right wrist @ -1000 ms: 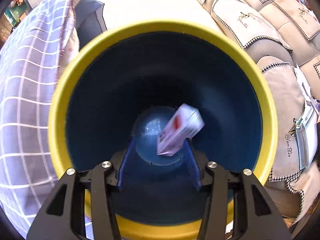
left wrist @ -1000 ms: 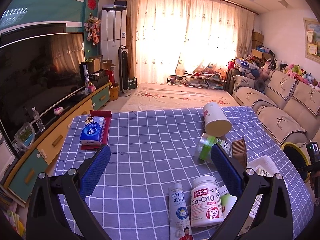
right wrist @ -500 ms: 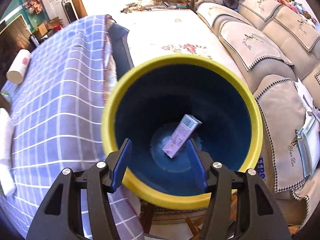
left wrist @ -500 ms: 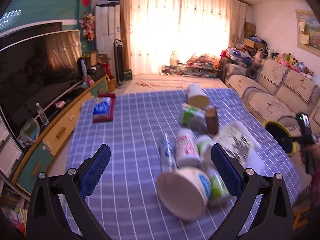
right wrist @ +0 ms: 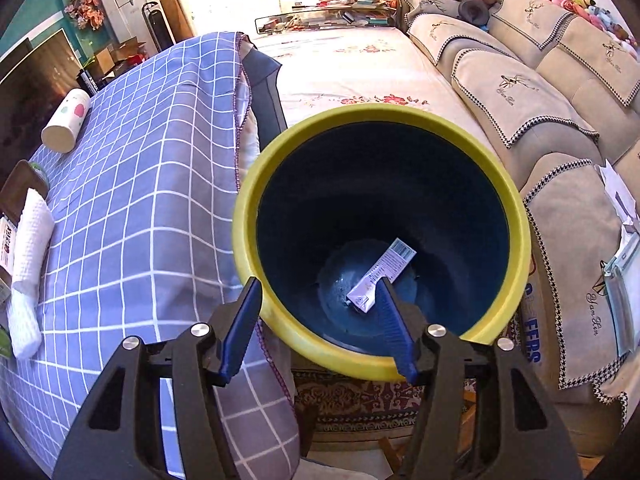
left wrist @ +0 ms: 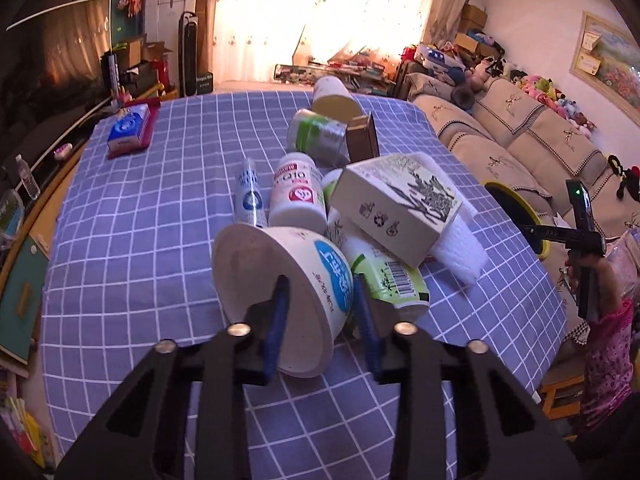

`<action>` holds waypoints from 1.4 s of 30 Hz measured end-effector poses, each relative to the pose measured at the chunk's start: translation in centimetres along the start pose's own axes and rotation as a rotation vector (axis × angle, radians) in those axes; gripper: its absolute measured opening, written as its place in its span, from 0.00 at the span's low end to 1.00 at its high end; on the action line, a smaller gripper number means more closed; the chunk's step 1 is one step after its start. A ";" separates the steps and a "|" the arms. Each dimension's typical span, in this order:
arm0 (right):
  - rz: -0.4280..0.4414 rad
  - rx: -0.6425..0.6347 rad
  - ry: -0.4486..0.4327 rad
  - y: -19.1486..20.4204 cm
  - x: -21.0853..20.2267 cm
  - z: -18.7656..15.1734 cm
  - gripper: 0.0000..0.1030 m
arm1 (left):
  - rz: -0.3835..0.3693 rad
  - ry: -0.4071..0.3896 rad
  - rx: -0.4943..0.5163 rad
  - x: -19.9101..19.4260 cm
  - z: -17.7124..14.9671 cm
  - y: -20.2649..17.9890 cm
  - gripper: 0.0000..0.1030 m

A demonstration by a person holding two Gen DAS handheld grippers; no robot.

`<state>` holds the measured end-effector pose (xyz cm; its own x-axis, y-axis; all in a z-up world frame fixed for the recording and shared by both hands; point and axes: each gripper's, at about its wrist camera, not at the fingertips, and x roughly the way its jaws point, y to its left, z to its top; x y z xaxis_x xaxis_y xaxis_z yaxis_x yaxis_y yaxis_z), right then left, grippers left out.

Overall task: Collect trash
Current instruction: 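Grasp the white paper bowl by its rim with the left gripper, then move the white bowl over the bin and open the left gripper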

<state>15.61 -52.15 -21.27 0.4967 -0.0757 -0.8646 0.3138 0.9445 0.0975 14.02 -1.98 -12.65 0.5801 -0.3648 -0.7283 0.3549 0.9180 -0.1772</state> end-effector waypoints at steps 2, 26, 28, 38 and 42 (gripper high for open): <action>0.000 0.002 0.000 -0.2 0.0 -0.1 0.55 | -0.016 0.003 -0.004 0.2 0.0 0.0 0.13; -0.017 0.028 -0.184 -3.4 -6.0 -1.1 0.56 | -0.176 -0.149 0.311 -3.9 7.4 -14.8 0.06; -0.037 0.045 -0.204 -4.8 -6.9 -1.6 0.57 | -0.243 -0.116 0.339 -1.8 8.7 -17.7 0.06; -0.094 0.163 -0.237 -12.2 -9.4 -4.3 0.58 | -0.364 0.070 0.510 11.1 12.0 -33.0 0.06; -0.096 0.190 -0.226 -14.4 -9.4 -5.1 0.58 | -0.363 0.157 0.536 16.4 11.9 -37.3 0.06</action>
<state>2.33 -63.43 -17.03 0.6178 -0.2509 -0.7452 0.5034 0.8543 0.1297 19.02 -44.07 -10.06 0.2558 -0.5714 -0.7798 0.8464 0.5222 -0.1050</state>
